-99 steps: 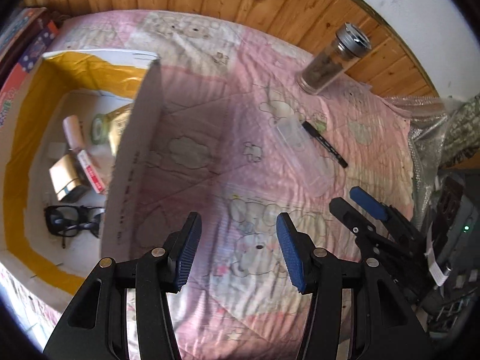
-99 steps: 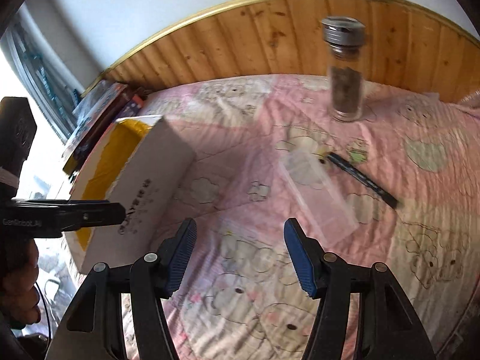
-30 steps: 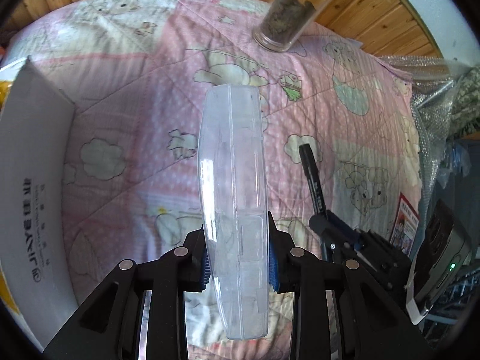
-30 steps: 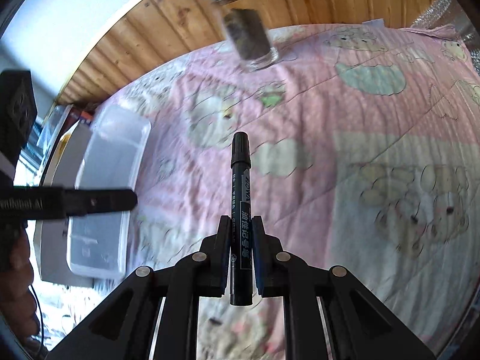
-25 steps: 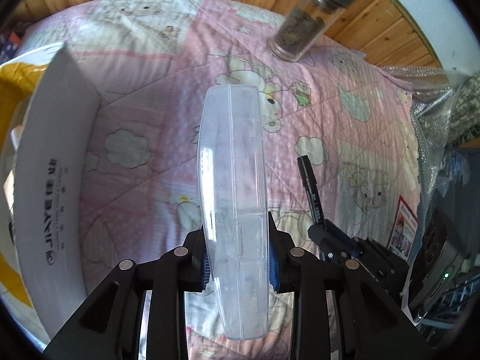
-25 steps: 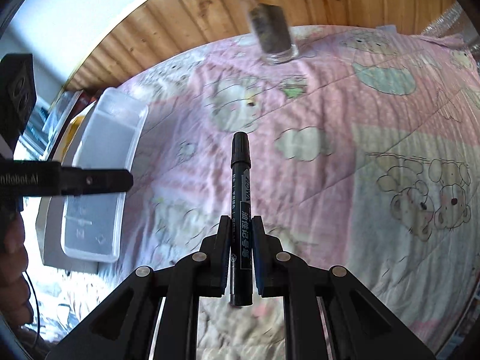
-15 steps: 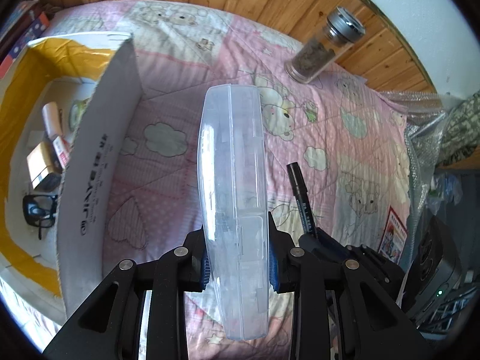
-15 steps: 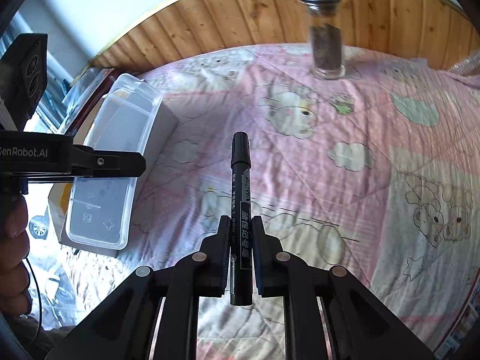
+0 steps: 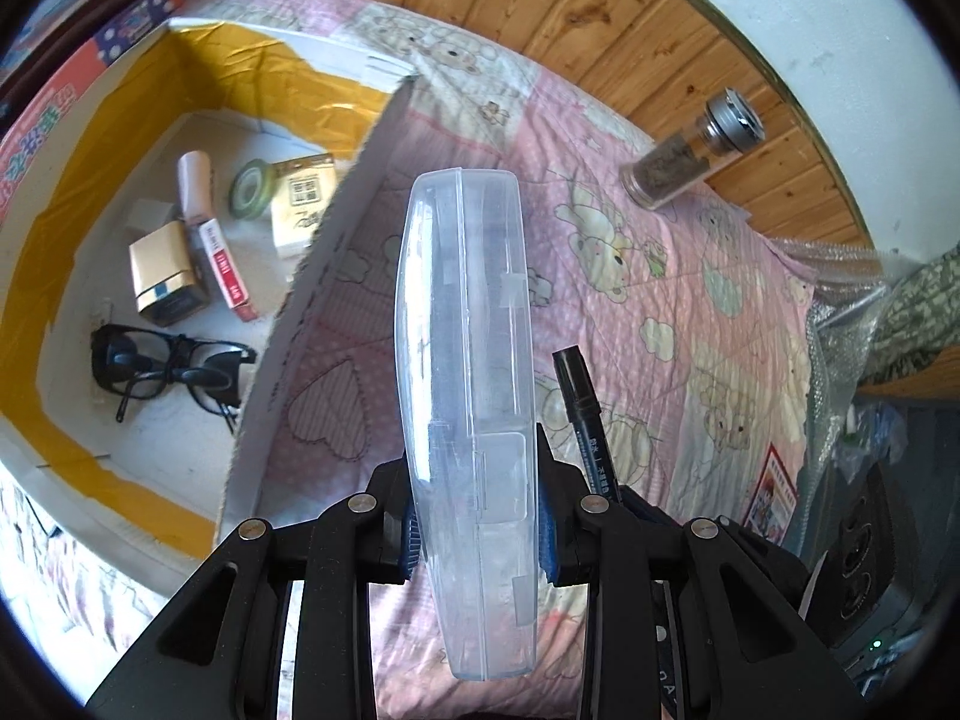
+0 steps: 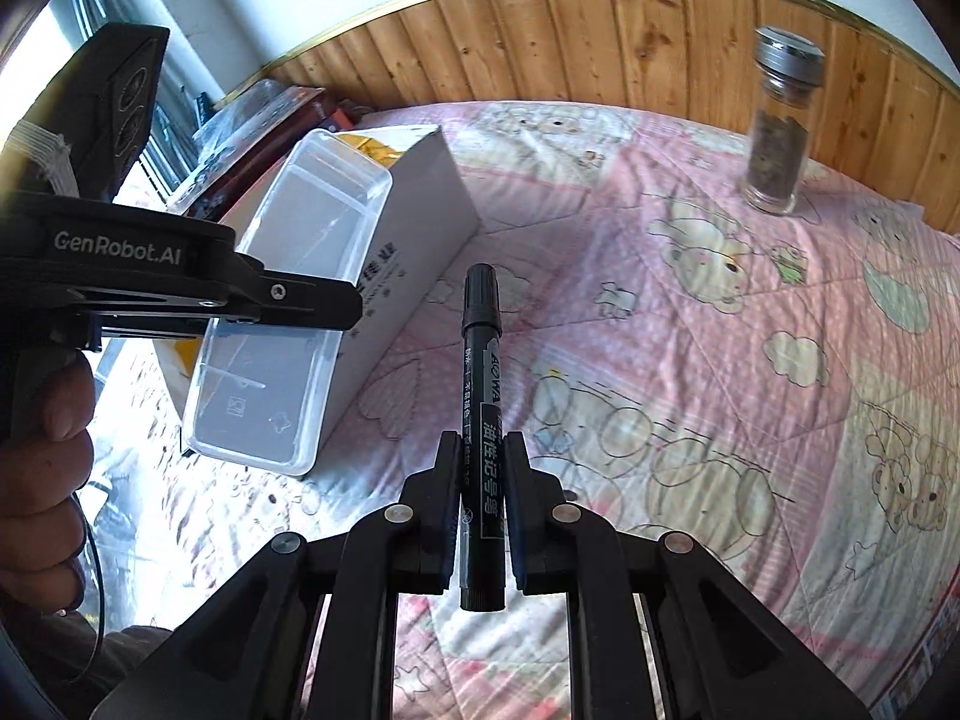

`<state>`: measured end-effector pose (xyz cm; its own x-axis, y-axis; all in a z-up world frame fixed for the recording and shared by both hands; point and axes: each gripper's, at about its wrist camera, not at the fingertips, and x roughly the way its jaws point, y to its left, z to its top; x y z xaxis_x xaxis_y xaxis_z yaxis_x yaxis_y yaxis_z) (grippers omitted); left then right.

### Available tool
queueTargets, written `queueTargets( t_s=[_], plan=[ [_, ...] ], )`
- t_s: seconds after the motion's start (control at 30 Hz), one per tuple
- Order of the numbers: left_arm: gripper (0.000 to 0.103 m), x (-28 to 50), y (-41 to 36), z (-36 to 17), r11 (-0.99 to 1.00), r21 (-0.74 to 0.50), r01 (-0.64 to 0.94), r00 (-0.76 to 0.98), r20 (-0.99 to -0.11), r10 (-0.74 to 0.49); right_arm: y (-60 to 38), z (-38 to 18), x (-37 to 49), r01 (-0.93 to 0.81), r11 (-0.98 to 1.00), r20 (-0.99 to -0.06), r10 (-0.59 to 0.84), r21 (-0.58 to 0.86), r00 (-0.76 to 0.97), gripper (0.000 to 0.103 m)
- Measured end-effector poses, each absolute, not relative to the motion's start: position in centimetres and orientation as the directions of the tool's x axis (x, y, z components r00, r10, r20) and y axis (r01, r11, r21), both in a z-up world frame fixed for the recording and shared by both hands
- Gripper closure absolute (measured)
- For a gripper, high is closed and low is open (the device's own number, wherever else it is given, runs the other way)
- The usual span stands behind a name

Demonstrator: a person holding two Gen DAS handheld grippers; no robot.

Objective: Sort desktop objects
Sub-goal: 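Carry the clear container and black marker over the white box with both tools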

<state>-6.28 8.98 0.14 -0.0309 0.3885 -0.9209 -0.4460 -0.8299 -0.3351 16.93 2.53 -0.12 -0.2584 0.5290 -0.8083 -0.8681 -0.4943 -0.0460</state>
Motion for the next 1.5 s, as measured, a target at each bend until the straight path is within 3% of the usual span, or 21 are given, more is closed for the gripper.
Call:
queueTargets(
  t_s=[0.73, 1.0, 1.23, 1.5],
  plan=[
    [0.073, -10.8, 0.3, 1.0, -0.870, -0.419, -0.261, -0.058, -0.893, 0.447, 1.2, 0.9, 10.6, -0.805, -0.588, -0.782, 0.537, -0.077, -0.317, 0.088],
    [0.073, -14.3, -1.8, 2.2, -0.891, -0.387, -0.237, -0.119, -0.899, 0.422, 1.9, 1.8, 8.8, -0.781, -0.619, -0.771, 0.536, -0.082, -0.344, 0.088],
    [0.073, -17.9, -1.5, 4.3, -0.901, -0.274, -0.336, -0.208, -0.912, 0.354, 2.5, 1.8, 6.5, -0.757, -0.647, -0.765, 0.532, -0.090, -0.364, 0.088],
    [0.073, -21.5, 1.0, 5.4, -0.859, 0.007, -0.512, -0.372, -0.903, 0.215, 3.6, 1.3, 4.5, -0.734, -0.670, -0.772, 0.522, -0.109, -0.362, 0.088]
  ],
)
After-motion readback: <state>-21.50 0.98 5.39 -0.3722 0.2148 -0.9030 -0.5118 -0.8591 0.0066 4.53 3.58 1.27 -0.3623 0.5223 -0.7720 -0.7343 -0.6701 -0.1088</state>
